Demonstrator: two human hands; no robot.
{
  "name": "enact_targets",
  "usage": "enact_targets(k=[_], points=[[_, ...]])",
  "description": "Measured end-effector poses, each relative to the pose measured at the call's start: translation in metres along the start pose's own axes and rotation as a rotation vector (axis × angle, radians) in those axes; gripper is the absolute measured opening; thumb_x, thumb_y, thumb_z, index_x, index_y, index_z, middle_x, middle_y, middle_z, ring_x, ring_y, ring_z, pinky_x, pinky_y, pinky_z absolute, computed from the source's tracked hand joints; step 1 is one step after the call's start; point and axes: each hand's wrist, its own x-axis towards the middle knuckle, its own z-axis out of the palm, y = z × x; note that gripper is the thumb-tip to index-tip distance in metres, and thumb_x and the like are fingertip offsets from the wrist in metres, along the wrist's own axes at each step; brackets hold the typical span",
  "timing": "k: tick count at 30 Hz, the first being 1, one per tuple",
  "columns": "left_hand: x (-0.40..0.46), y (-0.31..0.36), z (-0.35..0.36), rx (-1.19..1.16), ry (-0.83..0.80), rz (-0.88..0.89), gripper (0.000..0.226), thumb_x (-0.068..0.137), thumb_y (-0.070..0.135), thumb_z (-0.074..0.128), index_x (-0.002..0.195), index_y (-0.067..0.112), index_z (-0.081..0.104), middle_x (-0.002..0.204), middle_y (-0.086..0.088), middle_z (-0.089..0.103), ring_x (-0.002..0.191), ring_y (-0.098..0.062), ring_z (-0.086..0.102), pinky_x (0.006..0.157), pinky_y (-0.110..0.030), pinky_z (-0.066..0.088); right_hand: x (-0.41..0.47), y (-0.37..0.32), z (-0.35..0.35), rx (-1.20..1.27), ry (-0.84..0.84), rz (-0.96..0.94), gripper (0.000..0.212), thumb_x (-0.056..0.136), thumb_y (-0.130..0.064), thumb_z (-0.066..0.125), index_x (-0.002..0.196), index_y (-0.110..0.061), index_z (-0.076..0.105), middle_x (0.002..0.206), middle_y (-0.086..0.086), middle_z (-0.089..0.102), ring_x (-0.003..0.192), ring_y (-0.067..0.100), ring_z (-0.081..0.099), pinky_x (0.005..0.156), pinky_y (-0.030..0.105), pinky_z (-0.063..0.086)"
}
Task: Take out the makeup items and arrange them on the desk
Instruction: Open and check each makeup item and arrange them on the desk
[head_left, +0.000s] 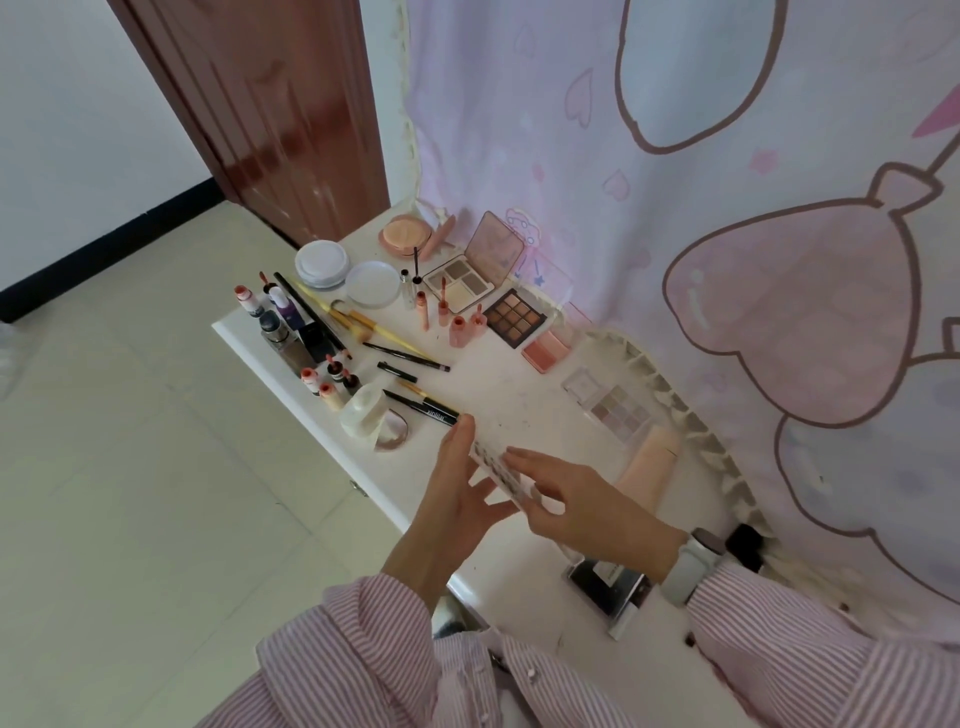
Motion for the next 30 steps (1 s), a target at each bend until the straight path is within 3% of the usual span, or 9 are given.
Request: enact_targets(k=[2, 6, 11, 20, 24, 26, 30], points=[[-0.001, -0.004, -0.004, 0.008, -0.009, 0.015, 0.066, 0.082, 0.05, 0.057, 0.136, 0.017, 0.038, 0.115, -0.008, 0.049, 0.097, -0.026, 0.059, 0.065, -0.037, 0.055, 0.001, -0.001, 0.003, -0.083, -0.025, 0.012, 0.059, 0.089, -0.018, 0.051, 0.143, -0.019, 0.029, 0.148, -0.002, 0.034, 0.13, 0.01, 0.039, 0.104, 0.018, 0.035], [-0.004, -0.011, -0.012, 0.112, -0.053, 0.08, 0.068, 0.072, 0.05, 0.061, 0.133, 0.031, 0.038, 0.132, -0.011, 0.042, 0.109, -0.029, 0.056, 0.072, -0.04, 0.056, 0.001, -0.008, 0.005, -0.218, -0.035, -0.01, 0.054, 0.09, -0.018, 0.048, 0.141, -0.022, 0.029, 0.129, 0.002, 0.054, 0.108, 0.015, 0.058, 0.086, 0.016, 0.045], [-0.006, -0.013, -0.02, 0.223, 0.06, 0.194, 0.067, 0.07, 0.047, 0.061, 0.132, 0.029, 0.044, 0.122, -0.009, 0.058, 0.104, -0.026, 0.062, 0.078, -0.042, 0.056, 0.006, -0.017, 0.014, -0.349, -0.016, -0.022, 0.053, 0.092, -0.019, 0.045, 0.141, -0.022, 0.024, 0.125, 0.004, 0.057, 0.101, 0.02, 0.062, 0.09, 0.029, 0.05], [-0.007, -0.016, -0.033, 0.318, 0.183, 0.279, 0.06, 0.072, 0.049, 0.057, 0.127, 0.027, 0.051, 0.11, -0.003, 0.066, 0.098, -0.019, 0.066, 0.072, -0.032, 0.058, 0.015, -0.021, 0.02, -0.427, -0.05, -0.012, 0.052, 0.092, -0.019, 0.046, 0.137, -0.025, 0.02, 0.111, 0.006, 0.061, 0.083, 0.023, 0.064, 0.077, 0.033, 0.055], [-0.005, -0.02, -0.034, 0.324, 0.234, 0.287, 0.044, 0.081, 0.04, 0.057, 0.121, 0.022, 0.057, 0.112, -0.002, 0.066, 0.095, -0.016, 0.067, 0.071, -0.032, 0.058, 0.017, -0.021, 0.017, -0.381, -0.071, 0.041, 0.052, 0.091, -0.016, 0.044, 0.138, -0.019, 0.023, 0.095, 0.008, 0.064, 0.072, 0.02, 0.063, 0.068, 0.031, 0.054], [-0.005, -0.019, -0.033, 0.338, 0.247, 0.315, 0.033, 0.085, 0.034, 0.057, 0.116, 0.022, 0.06, 0.112, -0.001, 0.066, 0.091, -0.012, 0.068, 0.068, -0.03, 0.058, 0.018, -0.021, 0.015, -0.356, -0.085, 0.063, 0.05, 0.09, -0.016, 0.045, 0.137, -0.019, 0.026, 0.095, 0.008, 0.065, 0.073, 0.021, 0.064, 0.071, 0.035, 0.056], [-0.005, -0.019, -0.03, 0.359, 0.278, 0.332, 0.037, 0.089, 0.028, 0.057, 0.123, 0.014, 0.057, 0.109, -0.005, 0.067, 0.096, -0.014, 0.065, 0.071, -0.031, 0.058, 0.02, -0.022, 0.013, -0.334, -0.098, 0.098, 0.047, 0.09, -0.018, 0.048, 0.134, -0.019, 0.032, 0.102, 0.006, 0.063, 0.082, 0.022, 0.065, 0.076, 0.032, 0.056]])
